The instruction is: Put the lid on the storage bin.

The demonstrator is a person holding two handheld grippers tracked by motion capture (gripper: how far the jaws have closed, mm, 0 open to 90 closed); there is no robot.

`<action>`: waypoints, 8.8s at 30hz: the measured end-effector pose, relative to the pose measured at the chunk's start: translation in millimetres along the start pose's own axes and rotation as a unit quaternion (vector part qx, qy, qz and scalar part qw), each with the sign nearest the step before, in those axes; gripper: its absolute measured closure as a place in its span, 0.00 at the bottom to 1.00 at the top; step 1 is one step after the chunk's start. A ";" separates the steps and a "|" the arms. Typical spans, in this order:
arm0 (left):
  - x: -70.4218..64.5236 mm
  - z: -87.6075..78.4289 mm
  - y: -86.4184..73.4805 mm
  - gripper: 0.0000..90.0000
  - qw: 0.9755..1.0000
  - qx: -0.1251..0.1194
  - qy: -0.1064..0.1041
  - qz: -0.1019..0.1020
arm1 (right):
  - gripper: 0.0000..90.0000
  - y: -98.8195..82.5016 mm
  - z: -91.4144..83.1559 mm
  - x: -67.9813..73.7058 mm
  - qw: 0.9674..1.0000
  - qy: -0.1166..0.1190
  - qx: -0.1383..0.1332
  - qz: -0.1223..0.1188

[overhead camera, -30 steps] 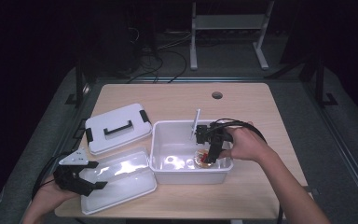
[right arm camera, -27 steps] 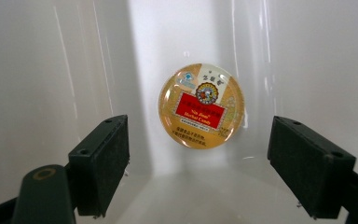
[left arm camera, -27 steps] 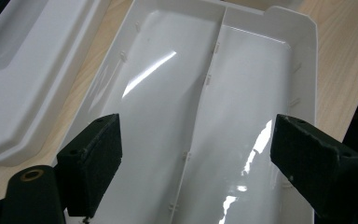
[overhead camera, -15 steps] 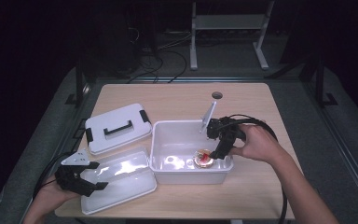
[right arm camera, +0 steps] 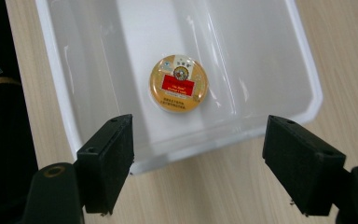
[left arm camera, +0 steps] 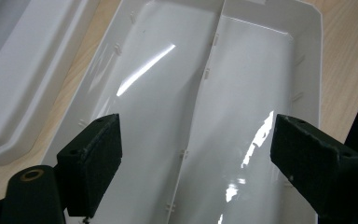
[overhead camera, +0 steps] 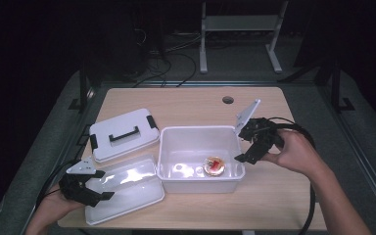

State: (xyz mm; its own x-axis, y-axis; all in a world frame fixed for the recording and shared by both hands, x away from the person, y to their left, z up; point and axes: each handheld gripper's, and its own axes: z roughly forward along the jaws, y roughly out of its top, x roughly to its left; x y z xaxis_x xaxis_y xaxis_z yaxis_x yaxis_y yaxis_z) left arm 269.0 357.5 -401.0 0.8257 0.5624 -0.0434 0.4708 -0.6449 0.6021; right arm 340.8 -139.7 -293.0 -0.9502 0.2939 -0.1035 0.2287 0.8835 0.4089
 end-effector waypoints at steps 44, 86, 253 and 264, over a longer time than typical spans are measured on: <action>-8.0 15.6 10.5 0.18 0.999 0.035 0.005 0.029 | 0.25 -152.1 21.5 22.1 0.987 -0.012 -0.050 0.153; 3.0 60.3 40.3 0.82 0.982 0.160 -0.036 0.098 | 0.23 -183.3 52.5 52.8 0.981 -0.027 -0.060 0.181; -76.7 118.5 299.2 0.88 0.935 0.186 -0.118 0.278 | 0.21 -194.4 49.4 53.0 0.978 -0.053 -0.062 0.191; -69.7 87.1 293.6 0.79 0.945 0.154 -0.112 0.267 | 0.21 -192.2 51.1 54.0 0.978 -0.048 -0.058 0.193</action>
State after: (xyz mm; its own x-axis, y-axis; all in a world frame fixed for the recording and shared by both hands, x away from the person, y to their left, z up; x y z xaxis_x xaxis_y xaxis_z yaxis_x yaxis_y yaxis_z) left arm 376.8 83.8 -290.7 0.9998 0.0128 0.0131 0.0078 -0.9450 0.3269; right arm 256.3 -274.9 -423.6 -0.7718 0.6359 -0.0031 0.5361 0.6533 0.5345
